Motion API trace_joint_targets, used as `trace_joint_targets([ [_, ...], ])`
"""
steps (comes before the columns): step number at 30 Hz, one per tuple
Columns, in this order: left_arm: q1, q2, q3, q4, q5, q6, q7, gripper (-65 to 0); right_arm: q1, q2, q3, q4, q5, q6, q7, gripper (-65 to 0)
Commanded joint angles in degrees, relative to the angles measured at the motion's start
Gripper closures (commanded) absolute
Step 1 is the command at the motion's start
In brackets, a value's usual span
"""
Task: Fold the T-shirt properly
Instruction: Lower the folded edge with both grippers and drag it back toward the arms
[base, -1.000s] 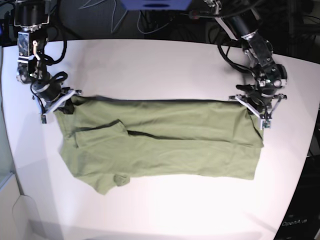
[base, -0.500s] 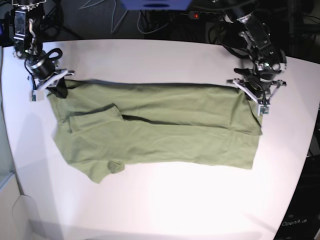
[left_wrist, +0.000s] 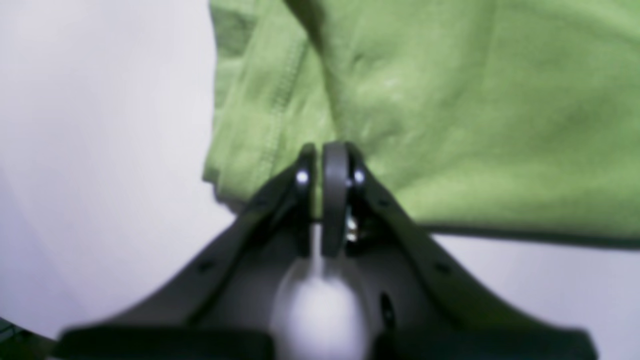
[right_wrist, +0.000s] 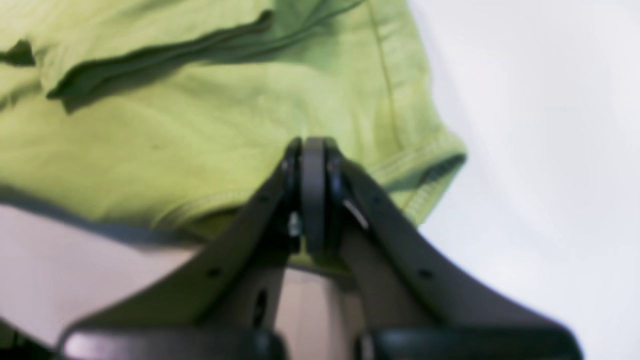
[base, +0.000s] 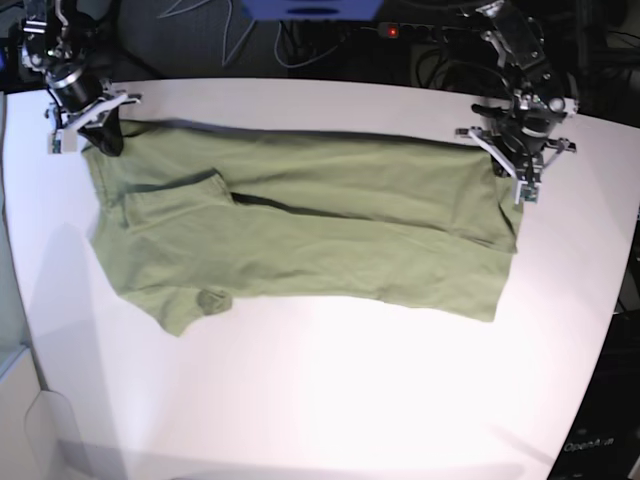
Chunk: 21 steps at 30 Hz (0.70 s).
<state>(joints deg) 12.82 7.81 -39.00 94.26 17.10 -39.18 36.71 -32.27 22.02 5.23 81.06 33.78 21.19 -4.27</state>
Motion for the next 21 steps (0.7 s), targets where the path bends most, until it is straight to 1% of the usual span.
trace_joint_targets([
  [1,2.26,0.49,-0.25,-0.94,4.39,-0.82,7.91,-2.3,-2.32,-0.61,-0.71,-0.92,-4.37,-2.16,-9.49,-0.4],
  [3,3.14,0.49,-0.25,-0.94,4.39,-0.82,7.82,-2.3,-2.67,-1.32,-0.53,-0.92,-4.37,-2.16,-9.31,-0.4],
  [9,5.69,0.49,-0.34,-0.85,4.39,-0.82,7.73,-2.3,-2.76,-1.41,-0.71,-2.16,-4.37,-2.16,-9.31,-0.4],
  [15,5.33,0.14,-5.0,0.03,4.39,-0.82,7.73,-2.3,-2.76,-2.02,-0.36,-2.16,-4.37,-2.16,-9.31,-0.4],
  [21,5.25,-0.12,-5.35,1.79,4.39,-0.82,7.73,-2.3,-4.08,-2.28,-0.36,-1.89,-4.37,-2.16,-5.44,-0.4],
])
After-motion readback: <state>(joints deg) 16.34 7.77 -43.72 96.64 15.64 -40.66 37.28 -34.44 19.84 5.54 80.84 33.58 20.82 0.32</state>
